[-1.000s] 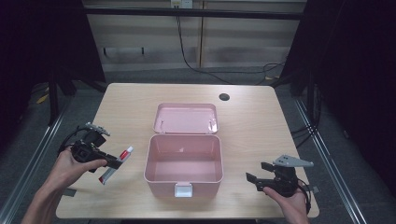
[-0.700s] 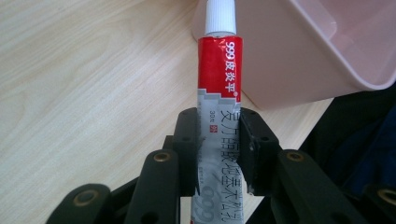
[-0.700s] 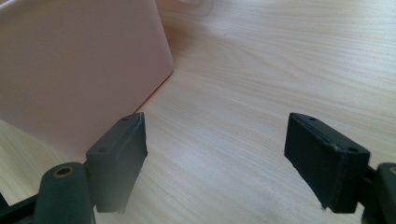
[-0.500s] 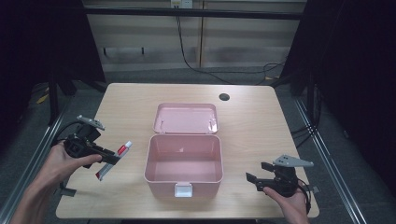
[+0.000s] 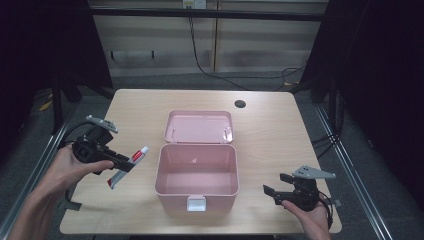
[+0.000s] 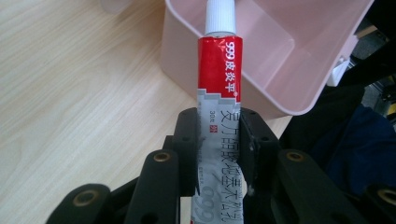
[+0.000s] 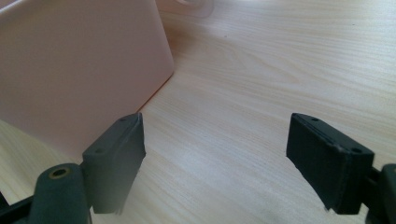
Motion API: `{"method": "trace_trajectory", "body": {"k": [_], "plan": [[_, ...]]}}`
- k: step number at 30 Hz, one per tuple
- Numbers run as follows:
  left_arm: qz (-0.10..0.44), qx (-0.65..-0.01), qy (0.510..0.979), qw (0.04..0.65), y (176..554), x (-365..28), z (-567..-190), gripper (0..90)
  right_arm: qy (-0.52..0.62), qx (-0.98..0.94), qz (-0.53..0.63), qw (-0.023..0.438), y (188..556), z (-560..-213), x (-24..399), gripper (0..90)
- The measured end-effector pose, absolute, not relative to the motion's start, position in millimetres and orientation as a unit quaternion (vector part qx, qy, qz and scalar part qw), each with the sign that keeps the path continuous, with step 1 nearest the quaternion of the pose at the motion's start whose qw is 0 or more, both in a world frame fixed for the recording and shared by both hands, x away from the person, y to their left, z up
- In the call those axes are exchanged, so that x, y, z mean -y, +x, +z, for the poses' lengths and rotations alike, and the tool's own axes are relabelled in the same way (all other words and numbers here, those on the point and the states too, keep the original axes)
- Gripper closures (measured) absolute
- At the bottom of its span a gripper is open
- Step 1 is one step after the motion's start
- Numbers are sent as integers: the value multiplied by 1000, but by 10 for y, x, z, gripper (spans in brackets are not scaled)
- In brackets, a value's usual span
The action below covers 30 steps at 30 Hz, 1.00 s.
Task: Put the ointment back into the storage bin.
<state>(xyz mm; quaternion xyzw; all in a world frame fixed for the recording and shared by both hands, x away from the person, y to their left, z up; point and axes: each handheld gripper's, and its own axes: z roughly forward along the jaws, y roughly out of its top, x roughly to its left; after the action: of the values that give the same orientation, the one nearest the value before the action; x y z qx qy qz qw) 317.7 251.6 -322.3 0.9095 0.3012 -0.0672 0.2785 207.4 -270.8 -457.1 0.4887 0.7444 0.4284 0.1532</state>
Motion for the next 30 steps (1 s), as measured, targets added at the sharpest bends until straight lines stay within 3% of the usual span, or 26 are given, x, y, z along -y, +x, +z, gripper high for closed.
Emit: {"method": "trace_trajectory", "body": {"k": [30], "plan": [[-97,-209,938,258,3274,-1720,-3052,705,489,-744,430,153,2069,-4564,2710,191]]}}
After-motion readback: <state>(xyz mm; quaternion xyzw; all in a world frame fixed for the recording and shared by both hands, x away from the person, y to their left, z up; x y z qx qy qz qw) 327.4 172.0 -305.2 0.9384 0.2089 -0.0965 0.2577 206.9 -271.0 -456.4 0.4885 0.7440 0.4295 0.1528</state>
